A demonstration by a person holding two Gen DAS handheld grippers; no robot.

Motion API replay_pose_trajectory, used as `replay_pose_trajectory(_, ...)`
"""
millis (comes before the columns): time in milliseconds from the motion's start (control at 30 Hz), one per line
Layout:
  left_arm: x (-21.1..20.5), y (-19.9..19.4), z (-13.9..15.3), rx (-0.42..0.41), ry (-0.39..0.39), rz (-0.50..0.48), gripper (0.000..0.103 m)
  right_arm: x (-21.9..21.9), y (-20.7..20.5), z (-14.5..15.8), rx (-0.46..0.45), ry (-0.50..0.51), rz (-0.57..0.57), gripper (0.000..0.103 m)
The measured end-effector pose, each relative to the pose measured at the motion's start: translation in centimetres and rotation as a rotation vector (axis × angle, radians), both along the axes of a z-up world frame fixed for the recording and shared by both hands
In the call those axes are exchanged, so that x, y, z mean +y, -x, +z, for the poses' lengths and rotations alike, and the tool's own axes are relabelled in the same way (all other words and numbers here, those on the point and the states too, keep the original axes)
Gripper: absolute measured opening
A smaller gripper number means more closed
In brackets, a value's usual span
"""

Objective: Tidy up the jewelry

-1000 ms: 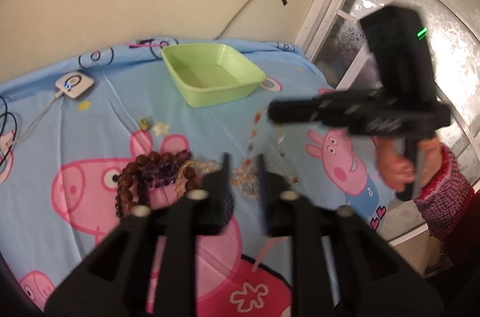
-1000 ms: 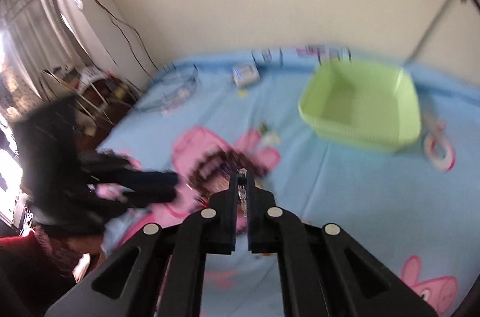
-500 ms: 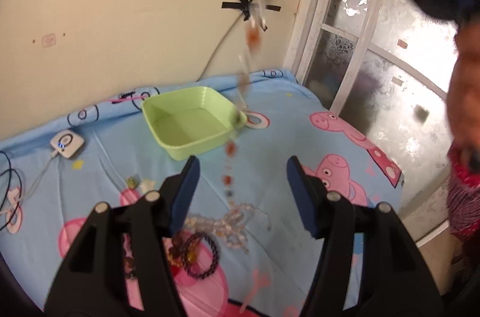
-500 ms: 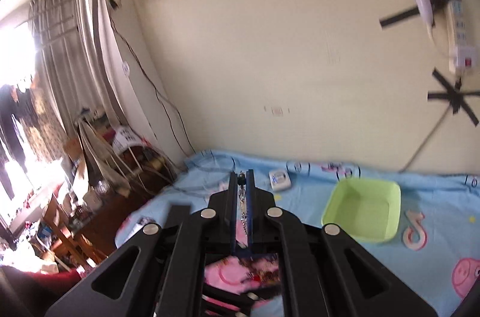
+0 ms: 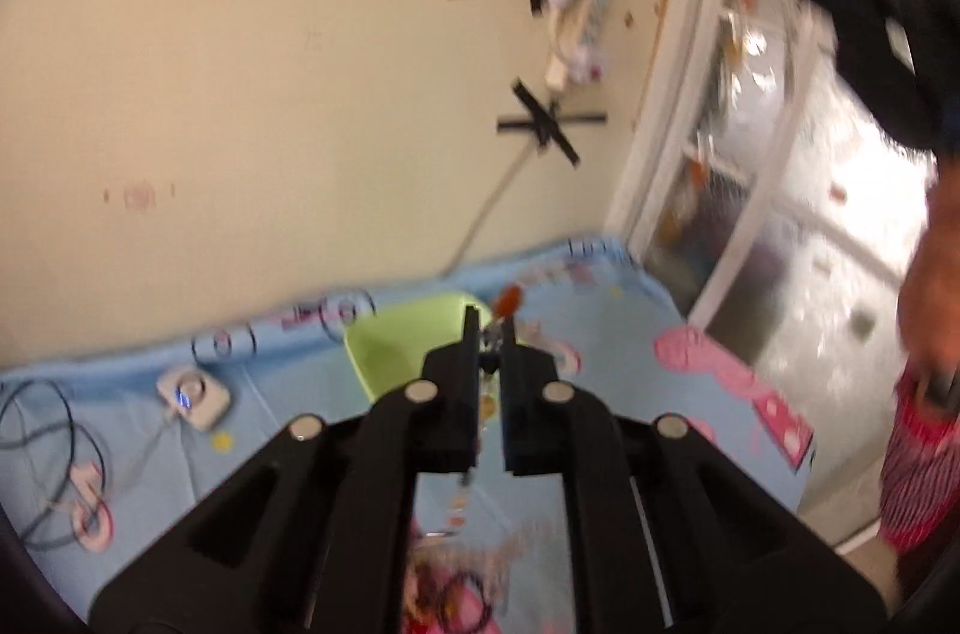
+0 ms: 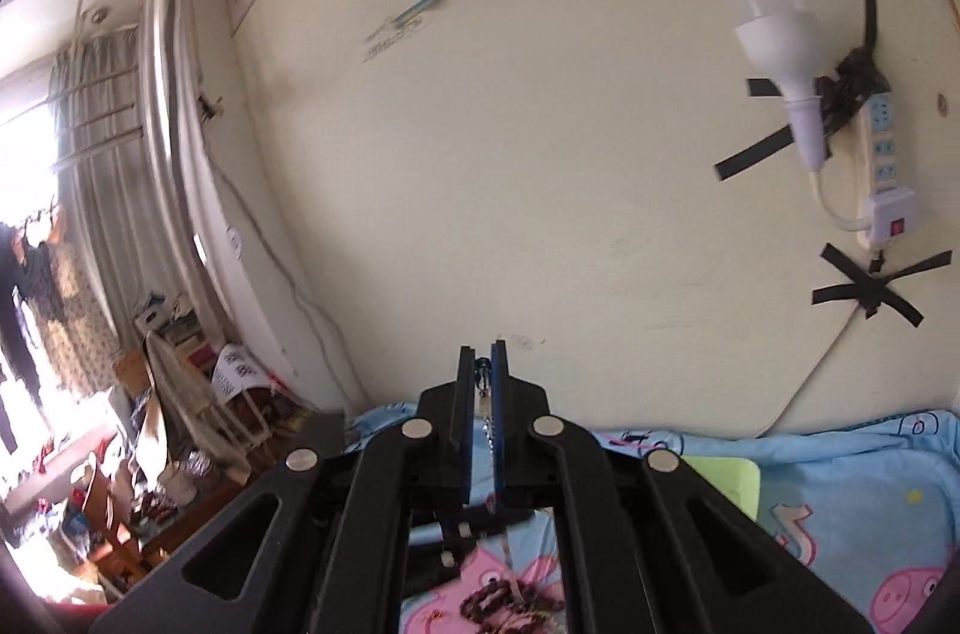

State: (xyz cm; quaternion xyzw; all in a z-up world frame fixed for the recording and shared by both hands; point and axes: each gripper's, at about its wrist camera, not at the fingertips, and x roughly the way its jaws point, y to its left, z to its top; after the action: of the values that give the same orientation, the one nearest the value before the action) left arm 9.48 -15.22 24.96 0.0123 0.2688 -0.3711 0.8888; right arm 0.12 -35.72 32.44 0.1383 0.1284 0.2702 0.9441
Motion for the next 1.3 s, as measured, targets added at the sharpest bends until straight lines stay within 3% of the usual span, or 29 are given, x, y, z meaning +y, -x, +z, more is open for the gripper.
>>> replay_pose_trajectory(167, -3.1, -4.7, 2.2, 0.024, 0.030, -0.004, 0.005, -2.2, -2.8, -1.3, 0.030, -0.019, -0.040, 0.000)
replay_pose_trajectory(333, -6.1, -8.8, -0.6, 0.078, 0.011, 0.001, 0.005, -3.6, -6.8, -5.4, 0.097, -0.009, -0.061, 0.000)
replay_pose_trajectory(400, -7.0, -10.3, -2.7, 0.113, -0.007, 0.004, 0.005, -4.0, -8.3, -7.4, 0.128, -0.001, -0.070, 0.000)
replay_pose_trajectory(533, -9.1, -12.8, -9.3, 0.187, -0.100, 0.032, 0.005, -4.5, -12.0, -14.6, 0.216, 0.053, -0.119, 0.000)
replay_pose_trajectory(633, -10.7, -14.3, -14.5, 0.258, -0.213, 0.050, 0.020, -4.7, -14.4, -20.7, 0.291, 0.049, -0.122, 0.000)
replay_pose_trajectory(733, -10.5, -14.5, -17.5, 0.290, -0.276, 0.079, 0.022, -4.9, -16.6, -25.8, 0.438, 0.033, -0.134, 0.000)
replay_pose_trajectory(833, -9.0, -13.6, -16.8, 0.280, -0.262, 0.080, 0.023, -5.1, -16.2, -27.2, 0.469, -0.030, -0.084, 0.000)
replay_pose_trajectory(900, -7.5, -12.7, -15.4, 0.270, -0.235, 0.085, 0.035, -4.6, -14.5, -26.4, 0.429, -0.019, -0.086, 0.000)
replay_pose_trajectory(1033, -3.8, -9.3, -12.1, 0.214, -0.169, 0.106, 0.036, -3.7, -9.8, -23.8, 0.344, 0.029, -0.080, 0.000)
replay_pose_trajectory(1100, -2.1, -7.1, -11.0, 0.186, -0.144, 0.105, 0.036, -2.9, -6.9, -23.3, 0.309, 0.037, -0.091, 0.025)
replay_pose_trajectory(1133, -0.9, -5.1, -10.6, 0.172, -0.127, 0.098, 0.036, -2.6, -5.1, -23.4, 0.302, 0.025, -0.105, 0.049)
replay_pose_trajectory(1167, -0.4, -3.9, -10.6, 0.169, -0.119, 0.092, 0.036, -2.4, -3.4, -24.0, 0.301, 0.009, -0.113, 0.062)
replay_pose_trajectory(1233, 1.4, -0.6, -11.2, 0.162, -0.119, 0.086, 0.036, -1.5, -1.1, -25.3, 0.325, 0.028, -0.109, 0.063)
replay_pose_trajectory(1300, 2.7, 2.2, -12.5, 0.174, -0.117, 0.078, 0.036, -0.1, 0.3, -27.0, 0.364, 0.110, -0.106, 0.063)
